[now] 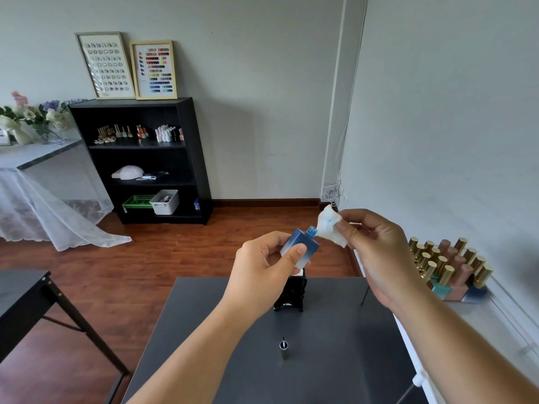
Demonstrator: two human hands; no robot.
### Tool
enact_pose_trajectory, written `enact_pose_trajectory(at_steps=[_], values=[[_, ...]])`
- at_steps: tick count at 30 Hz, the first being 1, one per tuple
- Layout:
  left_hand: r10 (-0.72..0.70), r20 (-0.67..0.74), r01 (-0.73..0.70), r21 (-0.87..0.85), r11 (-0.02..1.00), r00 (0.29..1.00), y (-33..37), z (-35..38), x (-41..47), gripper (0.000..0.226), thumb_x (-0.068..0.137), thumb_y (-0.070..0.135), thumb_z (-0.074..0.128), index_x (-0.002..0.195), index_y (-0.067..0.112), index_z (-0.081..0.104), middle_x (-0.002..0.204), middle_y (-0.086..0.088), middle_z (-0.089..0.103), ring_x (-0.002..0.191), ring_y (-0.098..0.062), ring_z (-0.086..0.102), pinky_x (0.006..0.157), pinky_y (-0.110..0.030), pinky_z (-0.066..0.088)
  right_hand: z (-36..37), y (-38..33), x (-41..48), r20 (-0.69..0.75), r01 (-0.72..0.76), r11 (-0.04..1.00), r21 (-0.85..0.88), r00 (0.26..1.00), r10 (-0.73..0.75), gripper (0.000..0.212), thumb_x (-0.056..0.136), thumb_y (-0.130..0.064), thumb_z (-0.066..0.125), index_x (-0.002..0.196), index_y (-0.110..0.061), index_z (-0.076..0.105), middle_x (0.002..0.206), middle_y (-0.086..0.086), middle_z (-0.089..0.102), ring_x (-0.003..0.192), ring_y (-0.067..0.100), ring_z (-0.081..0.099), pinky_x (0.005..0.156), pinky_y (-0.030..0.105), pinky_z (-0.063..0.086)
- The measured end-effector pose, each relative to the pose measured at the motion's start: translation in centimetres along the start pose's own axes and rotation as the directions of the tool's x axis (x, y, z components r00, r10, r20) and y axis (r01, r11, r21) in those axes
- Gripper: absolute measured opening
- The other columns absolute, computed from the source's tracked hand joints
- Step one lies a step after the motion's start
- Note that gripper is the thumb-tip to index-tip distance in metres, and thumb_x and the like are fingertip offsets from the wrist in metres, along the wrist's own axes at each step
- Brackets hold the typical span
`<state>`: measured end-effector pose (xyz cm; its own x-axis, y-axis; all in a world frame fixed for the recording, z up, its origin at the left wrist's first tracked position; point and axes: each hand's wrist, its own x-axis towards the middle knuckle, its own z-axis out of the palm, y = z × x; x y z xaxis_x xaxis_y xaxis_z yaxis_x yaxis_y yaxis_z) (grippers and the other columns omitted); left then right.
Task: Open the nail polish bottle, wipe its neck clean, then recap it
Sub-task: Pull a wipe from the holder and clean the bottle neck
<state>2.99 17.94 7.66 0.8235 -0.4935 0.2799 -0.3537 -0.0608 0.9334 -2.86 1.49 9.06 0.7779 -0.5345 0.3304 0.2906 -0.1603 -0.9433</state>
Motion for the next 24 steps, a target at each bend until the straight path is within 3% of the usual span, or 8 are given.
enact_pose_trajectory(at_steps=[3, 8, 10, 14, 16, 17, 19, 24], values=[[-0.008, 0.002, 0.008, 0.01, 1.0, 1.0, 0.1, 0.2, 0.0, 0.01, 0.089, 0.025, 0.063, 0.09, 0.032, 0.071, 0.089, 0.003, 0.076, 0.083, -0.017, 0.073, 0.079, -0.04, 0.06, 0.0, -0.2, 0.0, 0.021, 0.069, 0.993, -0.094, 0.998, -0.067, 0.021, 0.082, -0.016, 0.068, 0.076, -0.036, 0.072, 0.071, -0.02, 0.072, 0.063, -0.003, 0.061, 0.062, 0.01, 0.048], [-0.006, -0.017, 0.007, 0.055, 0.998, 1.0, 0.2, 0.2, 0.0, 0.008, 0.089, 0.024, 0.064, 0.093, 0.025, 0.071, 0.085, 0.0, 0.076, 0.081, -0.018, 0.072, 0.079, -0.046, 0.059, -0.3, -0.8, -0.4, 0.205, 0.13, 0.973, -0.189, 0.975, -0.09, 0.016, 0.083, -0.019, 0.068, 0.085, -0.034, 0.072, 0.087, -0.013, 0.075, 0.082, 0.008, 0.067, 0.077, 0.022, 0.052], [0.009, -0.021, -0.007, 0.101, 0.995, 1.0, 0.2, 0.2, 0.0, 0.009, 0.089, 0.024, 0.064, 0.095, 0.025, 0.071, 0.085, 0.0, 0.075, 0.08, -0.021, 0.071, 0.078, -0.048, 0.058, -0.6, -1.0, -0.5, 0.266, 0.169, 0.959, -0.229, 0.958, -0.106, 0.012, 0.082, -0.017, 0.068, 0.085, -0.028, 0.072, 0.088, -0.01, 0.075, 0.081, 0.011, 0.068, 0.074, 0.017, 0.05], [0.067, -0.032, -0.059, 0.2, 0.978, 0.997, 0.0, 0.1, -0.1, 0.012, 0.087, 0.024, 0.066, 0.085, 0.035, 0.068, 0.071, 0.007, 0.071, 0.067, -0.015, 0.065, 0.065, -0.028, 0.054, -1.0, -1.4, -0.6, 0.323, 0.161, 0.972, -0.169, 0.941, -0.1, 0.024, 0.086, -0.005, 0.061, 0.077, -0.023, 0.075, 0.087, -0.009, 0.076, 0.08, 0.004, 0.068, 0.07, 0.009, 0.047], [0.104, -0.019, -0.097, 0.244, 0.965, 0.994, 0.0, 0.1, -0.2, 0.017, 0.086, 0.023, 0.067, 0.081, 0.039, 0.065, 0.068, 0.011, 0.068, 0.063, -0.008, 0.061, 0.059, -0.017, 0.047, -0.7, -1.4, -0.5, 0.326, 0.133, 0.98, -0.146, 0.942, -0.079, 0.015, 0.083, -0.013, 0.067, 0.072, -0.022, 0.074, 0.085, -0.01, 0.076, 0.075, 0.001, 0.068, 0.067, 0.008, 0.047], [0.127, -0.008, -0.12, 0.263, 0.957, 0.992, 0.0, 0.1, -0.2, 0.017, 0.085, 0.022, 0.068, 0.082, 0.038, 0.065, 0.068, 0.012, 0.067, 0.064, -0.006, 0.06, 0.058, -0.013, 0.046, -0.6, -1.4, -0.5, 0.322, 0.117, 0.981, -0.154, 0.945, -0.062, 0.006, 0.078, -0.018, 0.071, 0.073, -0.021, 0.072, 0.082, -0.009, 0.075, 0.072, 0.002, 0.067, 0.065, 0.01, 0.048], [0.193, 0.009, -0.186, 0.302, 0.935, 0.981, 0.0, 0.1, -0.3, 0.009, 0.084, 0.021, 0.07, 0.086, 0.029, 0.068, 0.069, 0.014, 0.065, 0.069, -0.003, 0.06, 0.061, -0.01, 0.045, -0.5, -1.1, -0.4, 0.306, 0.082, 0.978, -0.192, 0.952, -0.02, 0.011, 0.072, -0.02, 0.077, 0.077, -0.022, 0.068, 0.08, -0.008, 0.074, 0.072, 0.008, 0.067, 0.067, 0.017, 0.052], [0.378, 0.051, -0.363, 0.424, 0.83, 0.924, -0.4, 0.1, -0.6, 0.016, 0.083, 0.018, 0.069, 0.099, 0.015, 0.068, 0.081, 0.017, 0.063, 0.083, -0.003, 0.058, 0.068, -0.014, 0.05, -0.6, -1.6, -0.1, 0.363, -0.034, 0.964, -0.265, 0.923, 0.132, 0.012, 0.075, -0.016, 0.074, 0.079, -0.027, 0.073, 0.08, -0.001, 0.076, 0.078, 0.019, 0.072, 0.081, 0.04, 0.058]])
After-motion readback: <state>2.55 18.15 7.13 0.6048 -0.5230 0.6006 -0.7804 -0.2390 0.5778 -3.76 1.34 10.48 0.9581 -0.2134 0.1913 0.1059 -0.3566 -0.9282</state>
